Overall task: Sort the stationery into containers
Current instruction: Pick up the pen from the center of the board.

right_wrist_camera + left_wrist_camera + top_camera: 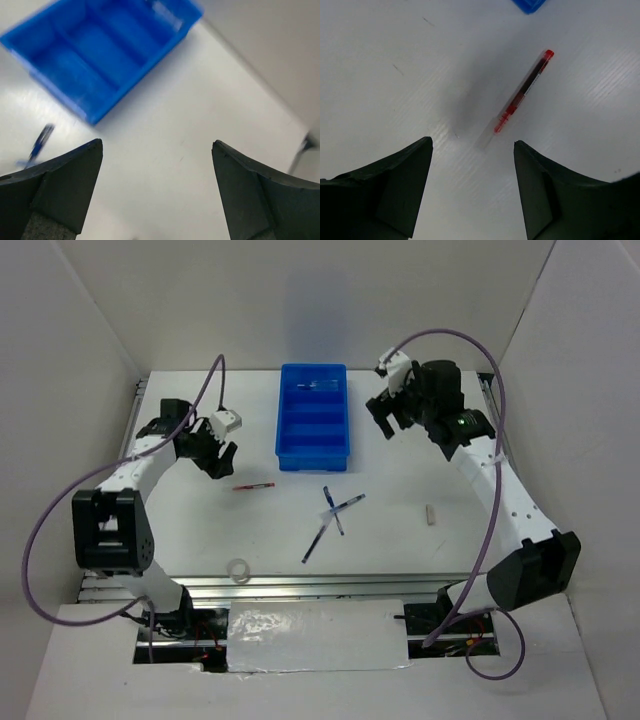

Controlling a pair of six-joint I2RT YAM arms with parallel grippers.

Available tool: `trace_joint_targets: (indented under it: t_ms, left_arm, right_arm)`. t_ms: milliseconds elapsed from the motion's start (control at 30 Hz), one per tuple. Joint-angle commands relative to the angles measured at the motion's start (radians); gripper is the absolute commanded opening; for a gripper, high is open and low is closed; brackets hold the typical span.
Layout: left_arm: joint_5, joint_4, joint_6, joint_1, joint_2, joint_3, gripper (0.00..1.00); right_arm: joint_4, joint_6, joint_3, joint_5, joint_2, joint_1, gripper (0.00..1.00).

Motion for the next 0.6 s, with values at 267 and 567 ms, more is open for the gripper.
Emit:
trace_joint_targets:
  t_ms: [267,567]
  left_arm:
    - [-0.008,-0.039,0.200,-0.090,0.186,0.077,0.67]
    - [-0.037,-0.116,0.327,-0.133,0.270,0.084,0.57]
  right_arm:
    - [-0.139,0.192,-0.215,-0.127,-0.169,-0.122,0.96]
    - [-0.151,0.222,-0.210,-0.199,-0.165,-0.195,0.96]
